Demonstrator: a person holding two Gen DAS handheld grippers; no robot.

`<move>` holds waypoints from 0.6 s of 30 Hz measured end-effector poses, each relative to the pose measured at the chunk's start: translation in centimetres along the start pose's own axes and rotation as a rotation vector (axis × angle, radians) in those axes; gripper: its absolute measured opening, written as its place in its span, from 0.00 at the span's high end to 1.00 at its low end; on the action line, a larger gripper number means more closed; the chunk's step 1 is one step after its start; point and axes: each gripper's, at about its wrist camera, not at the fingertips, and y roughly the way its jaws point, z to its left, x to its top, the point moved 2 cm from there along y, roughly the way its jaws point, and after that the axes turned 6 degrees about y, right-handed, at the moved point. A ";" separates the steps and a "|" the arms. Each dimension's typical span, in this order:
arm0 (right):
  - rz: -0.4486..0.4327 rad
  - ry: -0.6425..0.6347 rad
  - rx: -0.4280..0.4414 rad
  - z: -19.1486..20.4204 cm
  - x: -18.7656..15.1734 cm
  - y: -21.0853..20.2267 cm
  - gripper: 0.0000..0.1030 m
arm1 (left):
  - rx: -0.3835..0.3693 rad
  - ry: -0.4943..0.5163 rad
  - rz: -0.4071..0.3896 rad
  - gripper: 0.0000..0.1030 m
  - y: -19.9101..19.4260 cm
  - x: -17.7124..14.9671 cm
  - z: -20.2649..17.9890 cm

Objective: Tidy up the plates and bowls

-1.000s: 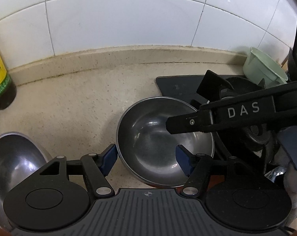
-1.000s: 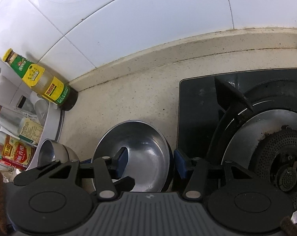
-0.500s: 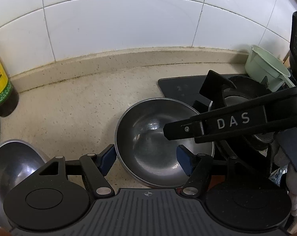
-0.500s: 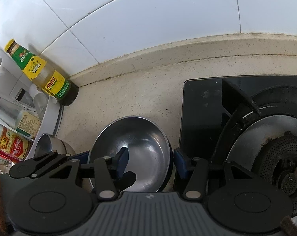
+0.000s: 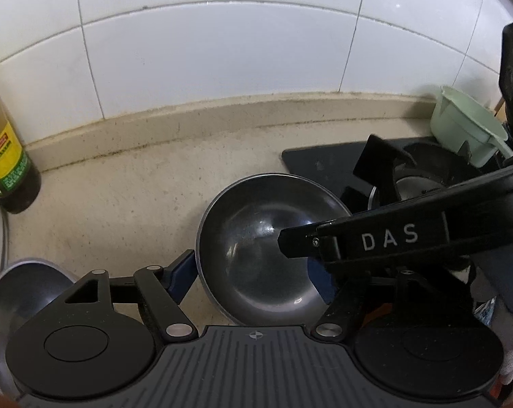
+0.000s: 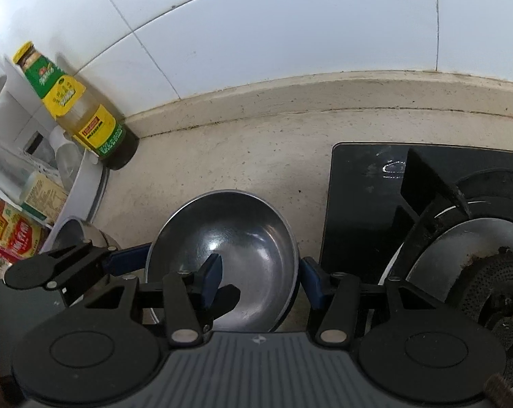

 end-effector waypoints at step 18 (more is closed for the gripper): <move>-0.075 0.040 0.051 1.2 1.5 -3.0 0.55 | 0.017 -0.026 -0.103 0.24 -3.8 1.5 0.9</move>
